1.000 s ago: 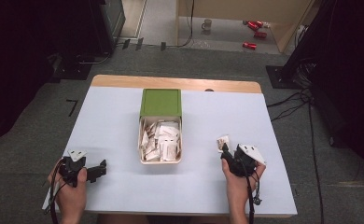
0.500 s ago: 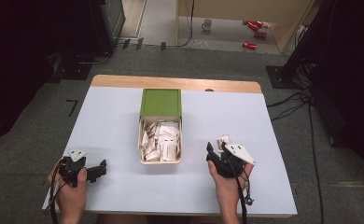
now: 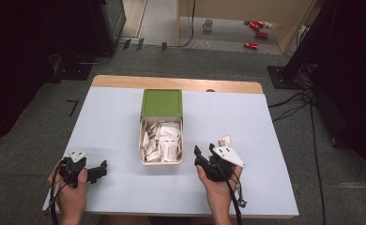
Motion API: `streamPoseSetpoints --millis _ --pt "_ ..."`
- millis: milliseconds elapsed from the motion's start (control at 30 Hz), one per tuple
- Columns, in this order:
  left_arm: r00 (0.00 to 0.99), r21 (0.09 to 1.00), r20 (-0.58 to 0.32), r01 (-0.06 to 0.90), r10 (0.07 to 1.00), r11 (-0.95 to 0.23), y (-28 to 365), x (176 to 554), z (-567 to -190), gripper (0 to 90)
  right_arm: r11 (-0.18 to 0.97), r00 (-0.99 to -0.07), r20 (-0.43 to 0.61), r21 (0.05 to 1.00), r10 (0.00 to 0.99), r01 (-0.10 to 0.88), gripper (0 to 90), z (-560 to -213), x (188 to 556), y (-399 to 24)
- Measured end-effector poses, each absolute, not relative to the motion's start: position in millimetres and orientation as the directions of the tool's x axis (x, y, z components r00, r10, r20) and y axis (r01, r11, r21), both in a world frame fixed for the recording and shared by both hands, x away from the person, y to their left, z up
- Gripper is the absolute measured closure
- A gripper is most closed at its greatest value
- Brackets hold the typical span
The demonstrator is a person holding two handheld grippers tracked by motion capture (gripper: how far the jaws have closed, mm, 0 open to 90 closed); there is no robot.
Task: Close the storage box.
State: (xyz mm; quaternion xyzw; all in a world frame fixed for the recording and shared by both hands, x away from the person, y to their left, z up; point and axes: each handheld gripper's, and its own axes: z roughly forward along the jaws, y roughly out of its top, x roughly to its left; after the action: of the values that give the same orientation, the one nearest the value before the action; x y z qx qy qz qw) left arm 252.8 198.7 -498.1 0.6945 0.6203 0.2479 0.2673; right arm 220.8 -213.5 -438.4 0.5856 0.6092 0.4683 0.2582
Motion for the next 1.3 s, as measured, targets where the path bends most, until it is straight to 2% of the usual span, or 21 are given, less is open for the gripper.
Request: streamPoseSetpoints --millis 433,867,1300 --pt "0.109 0.679 0.014 0.729 0.994 -0.090 199 253 -498 0.0 -0.096 -0.252 0.234 0.882 0.939 0.461 46.5 -424 217 -193" --pt "0.109 0.678 0.014 0.729 0.994 -0.089 199 253 -498 0.0 -0.067 -0.326 0.252 0.872 0.911 0.485 59.0 -432 218 -170" --pt "0.109 0.679 0.013 0.729 0.994 -0.089 199 253 -498 0.0 -0.063 -0.298 0.247 0.856 0.922 0.514 72.4 -453 226 -159"
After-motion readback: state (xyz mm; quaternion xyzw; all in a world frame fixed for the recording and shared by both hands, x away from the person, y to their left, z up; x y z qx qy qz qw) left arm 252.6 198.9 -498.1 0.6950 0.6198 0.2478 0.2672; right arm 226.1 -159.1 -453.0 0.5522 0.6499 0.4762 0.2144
